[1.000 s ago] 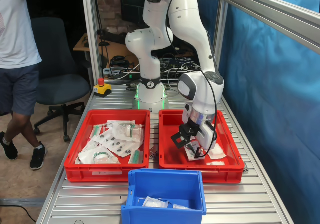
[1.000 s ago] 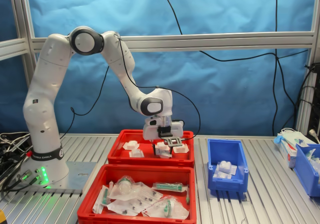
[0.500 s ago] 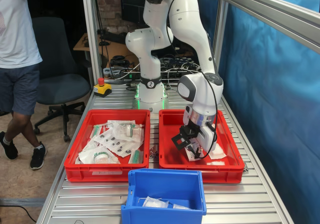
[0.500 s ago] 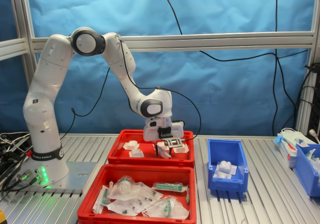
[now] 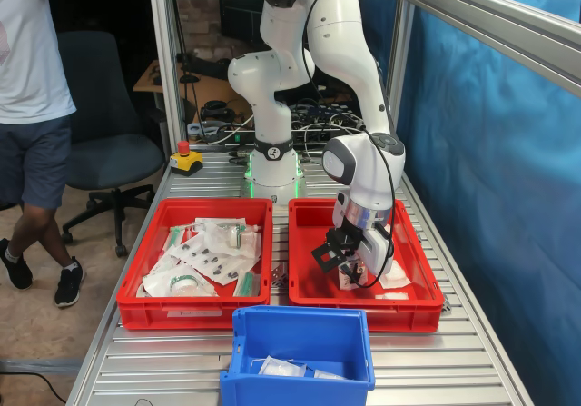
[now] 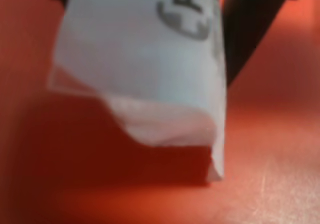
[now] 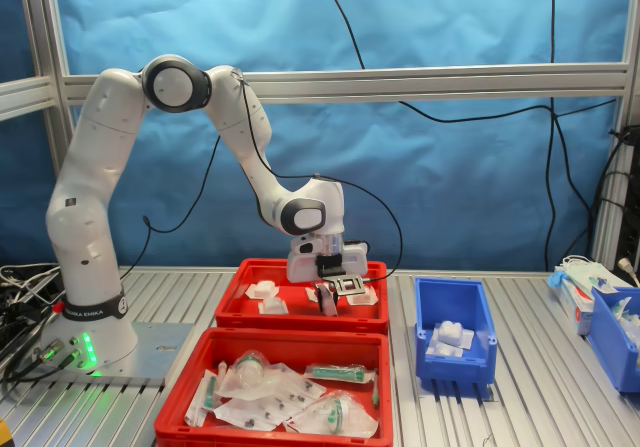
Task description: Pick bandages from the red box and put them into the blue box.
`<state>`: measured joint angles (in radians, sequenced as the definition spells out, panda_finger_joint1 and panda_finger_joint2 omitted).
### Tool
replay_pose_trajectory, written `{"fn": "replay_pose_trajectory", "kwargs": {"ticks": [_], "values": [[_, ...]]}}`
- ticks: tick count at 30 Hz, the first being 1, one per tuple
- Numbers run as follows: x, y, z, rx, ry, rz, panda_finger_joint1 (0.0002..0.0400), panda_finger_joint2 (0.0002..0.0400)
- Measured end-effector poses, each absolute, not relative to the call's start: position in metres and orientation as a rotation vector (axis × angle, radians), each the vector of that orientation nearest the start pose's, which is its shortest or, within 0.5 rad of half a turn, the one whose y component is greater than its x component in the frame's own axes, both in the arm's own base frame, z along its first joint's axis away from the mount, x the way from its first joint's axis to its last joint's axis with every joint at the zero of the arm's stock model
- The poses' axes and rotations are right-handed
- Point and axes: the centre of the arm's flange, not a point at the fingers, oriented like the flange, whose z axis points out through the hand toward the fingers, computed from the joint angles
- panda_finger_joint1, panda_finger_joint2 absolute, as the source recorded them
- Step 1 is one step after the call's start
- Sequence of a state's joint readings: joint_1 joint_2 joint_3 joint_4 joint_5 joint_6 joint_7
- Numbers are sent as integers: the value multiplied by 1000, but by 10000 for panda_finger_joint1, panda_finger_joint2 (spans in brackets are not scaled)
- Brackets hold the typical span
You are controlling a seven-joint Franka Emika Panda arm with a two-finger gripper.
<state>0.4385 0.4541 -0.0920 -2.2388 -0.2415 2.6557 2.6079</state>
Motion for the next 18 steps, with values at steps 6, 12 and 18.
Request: {"fn": "replay_pose_trajectory", "kwargs": {"ticks": [6,12,18], "values": [[504,187,161,-1669,2711,-231,142,142],[504,187,161,-1668,2711,-231,93,93],[506,181,162,-1655,2720,-241,67,67]]}}
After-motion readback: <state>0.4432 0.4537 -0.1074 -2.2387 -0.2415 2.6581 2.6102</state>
